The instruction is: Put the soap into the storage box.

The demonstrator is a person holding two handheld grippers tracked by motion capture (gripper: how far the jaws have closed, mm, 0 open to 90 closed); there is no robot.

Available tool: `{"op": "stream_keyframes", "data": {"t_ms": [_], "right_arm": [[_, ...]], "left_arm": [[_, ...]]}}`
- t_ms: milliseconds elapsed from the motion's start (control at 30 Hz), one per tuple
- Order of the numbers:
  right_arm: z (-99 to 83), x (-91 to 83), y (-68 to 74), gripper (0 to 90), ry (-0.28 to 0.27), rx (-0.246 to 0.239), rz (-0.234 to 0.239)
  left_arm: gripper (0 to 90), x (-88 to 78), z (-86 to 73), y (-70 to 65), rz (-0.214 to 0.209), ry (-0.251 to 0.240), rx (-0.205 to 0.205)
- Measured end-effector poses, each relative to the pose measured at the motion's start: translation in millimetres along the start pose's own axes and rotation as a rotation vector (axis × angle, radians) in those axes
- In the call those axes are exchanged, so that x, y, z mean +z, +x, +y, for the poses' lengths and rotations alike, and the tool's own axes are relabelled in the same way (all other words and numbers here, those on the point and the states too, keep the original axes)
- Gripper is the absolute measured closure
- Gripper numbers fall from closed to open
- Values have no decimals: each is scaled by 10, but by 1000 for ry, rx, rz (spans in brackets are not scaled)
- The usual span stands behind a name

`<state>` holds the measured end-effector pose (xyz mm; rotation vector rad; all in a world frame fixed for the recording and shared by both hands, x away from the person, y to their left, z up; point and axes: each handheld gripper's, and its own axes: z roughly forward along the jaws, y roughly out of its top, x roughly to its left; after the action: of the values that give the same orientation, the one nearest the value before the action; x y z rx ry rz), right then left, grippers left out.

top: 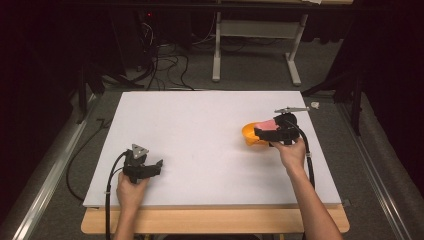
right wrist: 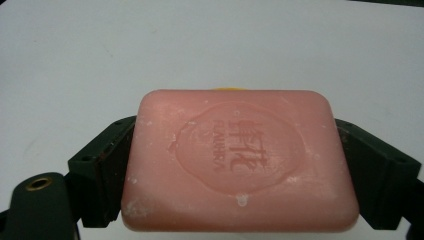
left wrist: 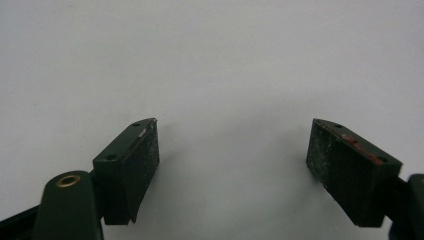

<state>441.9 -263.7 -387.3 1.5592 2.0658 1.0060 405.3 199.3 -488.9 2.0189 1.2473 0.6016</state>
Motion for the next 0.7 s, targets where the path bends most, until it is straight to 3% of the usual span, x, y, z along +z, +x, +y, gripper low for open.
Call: {"op": "stream_keyframes", "data": {"t_ms": [700], "right_arm": [[99, 280, -29, 137, 94, 48, -24]], "left_arm": [[215, -1, 0, -1, 1, 0, 1]]}}
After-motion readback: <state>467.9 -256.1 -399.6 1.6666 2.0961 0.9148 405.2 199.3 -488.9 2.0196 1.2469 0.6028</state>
